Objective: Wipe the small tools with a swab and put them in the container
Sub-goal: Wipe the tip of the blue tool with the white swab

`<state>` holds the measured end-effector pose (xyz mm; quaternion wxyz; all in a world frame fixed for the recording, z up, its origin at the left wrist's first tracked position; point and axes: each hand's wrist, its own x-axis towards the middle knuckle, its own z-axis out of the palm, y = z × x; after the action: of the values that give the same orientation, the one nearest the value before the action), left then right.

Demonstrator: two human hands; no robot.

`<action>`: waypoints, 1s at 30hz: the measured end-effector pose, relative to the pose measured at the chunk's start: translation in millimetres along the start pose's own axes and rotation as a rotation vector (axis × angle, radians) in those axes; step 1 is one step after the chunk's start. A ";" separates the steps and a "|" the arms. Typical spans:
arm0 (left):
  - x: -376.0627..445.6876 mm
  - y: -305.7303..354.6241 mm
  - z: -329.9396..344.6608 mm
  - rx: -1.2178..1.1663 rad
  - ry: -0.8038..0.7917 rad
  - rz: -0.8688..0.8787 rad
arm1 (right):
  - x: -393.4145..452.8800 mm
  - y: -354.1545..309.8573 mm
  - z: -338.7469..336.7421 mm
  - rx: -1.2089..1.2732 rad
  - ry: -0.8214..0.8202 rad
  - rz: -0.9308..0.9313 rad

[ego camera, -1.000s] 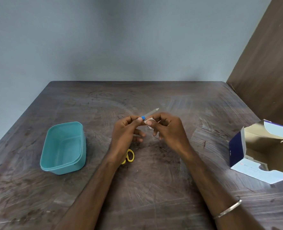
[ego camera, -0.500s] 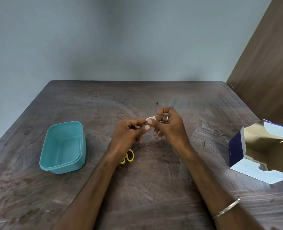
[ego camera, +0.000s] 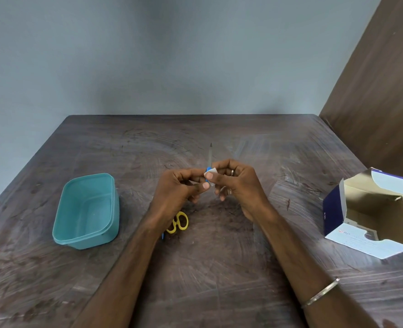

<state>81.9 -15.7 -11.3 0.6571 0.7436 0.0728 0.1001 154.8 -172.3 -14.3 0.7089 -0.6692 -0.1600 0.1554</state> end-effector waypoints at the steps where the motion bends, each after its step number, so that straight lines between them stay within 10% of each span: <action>1: -0.1 0.3 0.0 0.000 -0.005 -0.007 | -0.1 -0.6 0.0 0.000 -0.006 0.006; 30: -0.9 3.5 6.1 -0.052 0.224 -0.042 | -3.4 5.7 10.5 -0.168 0.043 -0.134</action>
<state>82.5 -22.3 -8.6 0.6659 0.7088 0.1588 0.1704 147.1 -163.9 -19.5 0.6623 -0.7172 -0.2015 0.0794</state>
